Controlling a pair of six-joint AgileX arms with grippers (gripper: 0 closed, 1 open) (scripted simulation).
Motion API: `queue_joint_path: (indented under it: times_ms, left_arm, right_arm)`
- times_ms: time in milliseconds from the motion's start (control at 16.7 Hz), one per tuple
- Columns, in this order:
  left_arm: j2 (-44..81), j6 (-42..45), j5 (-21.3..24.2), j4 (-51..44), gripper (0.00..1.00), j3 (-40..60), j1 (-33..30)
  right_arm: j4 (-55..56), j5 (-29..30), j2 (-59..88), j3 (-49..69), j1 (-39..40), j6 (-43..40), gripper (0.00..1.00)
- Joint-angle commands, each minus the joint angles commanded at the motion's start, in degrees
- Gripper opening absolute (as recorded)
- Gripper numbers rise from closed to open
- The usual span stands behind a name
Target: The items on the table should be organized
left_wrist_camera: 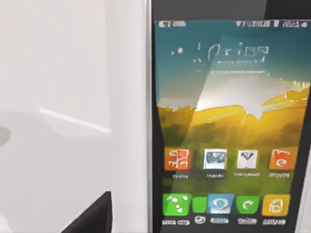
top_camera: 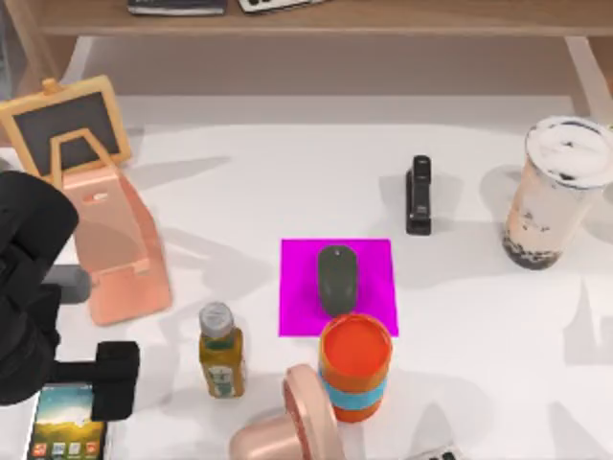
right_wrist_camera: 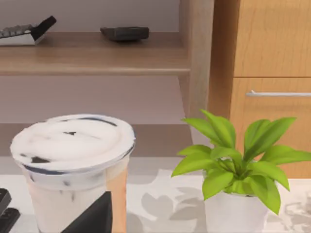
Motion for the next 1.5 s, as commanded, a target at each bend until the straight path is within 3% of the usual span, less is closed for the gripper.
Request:
queue_joint_path:
  times_ms: [240,660,960,1500]
  left_arm:
    - [1.12,0.08,0.0,2.18,1.0,-1.34,0.06]
    - [9.01,0.64,-0.02,19.19,1.0,-9.77,0.49]
    - [9.89,0.69,-0.02,20.54,1.0,-10.63,0.53]
    - [9.89,0.69,-0.02,20.54,0.32,-10.63,0.53]
  right_arm:
    - [0.0,0.0,0.0,0.0,0.0,0.0,1.0]
    - [0.0,0.0,0.0,0.0,0.0,0.0,1.0]
    - [0.0,0.0,0.0,0.0,0.0,0.0,1.0]
    - [0.0,0.0,0.0,0.0,0.0,0.0,1.0]
